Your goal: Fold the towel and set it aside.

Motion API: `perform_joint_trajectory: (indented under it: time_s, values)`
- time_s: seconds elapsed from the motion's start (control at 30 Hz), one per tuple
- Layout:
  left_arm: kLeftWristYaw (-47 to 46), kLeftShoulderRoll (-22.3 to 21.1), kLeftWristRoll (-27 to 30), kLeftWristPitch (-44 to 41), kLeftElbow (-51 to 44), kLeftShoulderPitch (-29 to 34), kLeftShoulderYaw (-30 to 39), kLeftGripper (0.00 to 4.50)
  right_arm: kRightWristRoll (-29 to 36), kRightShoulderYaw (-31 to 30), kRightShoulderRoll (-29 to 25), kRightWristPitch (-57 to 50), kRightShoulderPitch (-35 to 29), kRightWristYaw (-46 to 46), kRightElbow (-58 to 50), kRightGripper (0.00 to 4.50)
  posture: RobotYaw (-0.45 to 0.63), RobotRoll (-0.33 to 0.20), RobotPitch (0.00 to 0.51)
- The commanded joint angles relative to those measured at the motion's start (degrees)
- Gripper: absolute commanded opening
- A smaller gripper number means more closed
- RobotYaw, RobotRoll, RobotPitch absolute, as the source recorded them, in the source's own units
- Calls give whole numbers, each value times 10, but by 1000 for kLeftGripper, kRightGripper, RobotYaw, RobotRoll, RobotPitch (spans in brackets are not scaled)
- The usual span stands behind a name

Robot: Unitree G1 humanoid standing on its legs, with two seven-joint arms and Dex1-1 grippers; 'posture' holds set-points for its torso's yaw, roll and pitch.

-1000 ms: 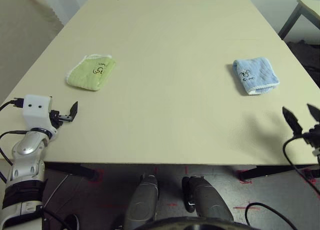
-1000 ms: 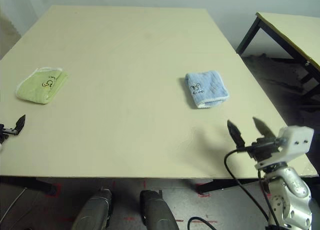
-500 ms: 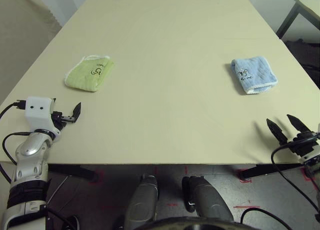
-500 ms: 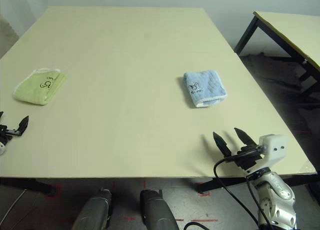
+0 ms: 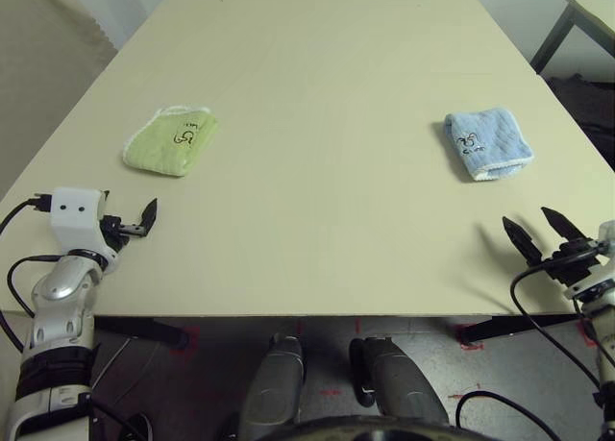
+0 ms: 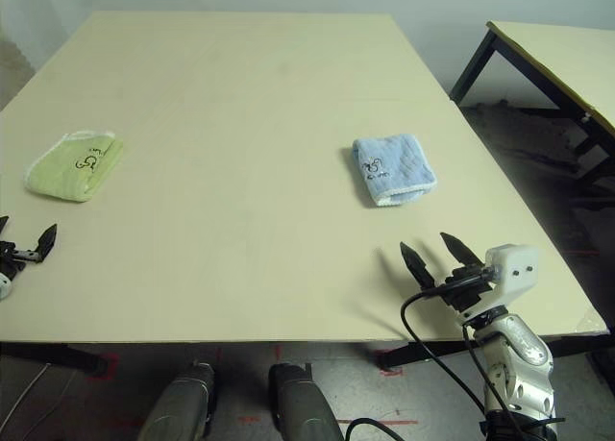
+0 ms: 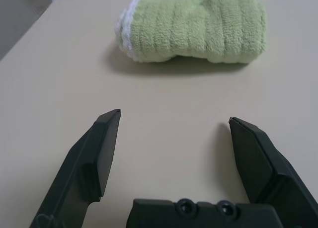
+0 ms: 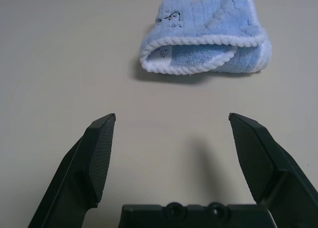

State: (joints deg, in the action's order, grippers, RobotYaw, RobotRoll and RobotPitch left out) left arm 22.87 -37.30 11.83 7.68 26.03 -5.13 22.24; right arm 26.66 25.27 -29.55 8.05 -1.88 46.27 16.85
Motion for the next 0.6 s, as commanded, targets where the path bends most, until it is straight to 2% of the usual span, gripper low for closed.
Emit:
perform_joint_trajectory:
  time_s: [0.03,0.6]
  values:
    - [-1,8,1,-1,2,10,3,4476,-3,2,-3,2,-2,-4,4,4500,35,0,129]
    - [-3,11,-2,-2,5,7,3,4476,1,3,2,2,-4,-20,-3,4500,37,0,137]
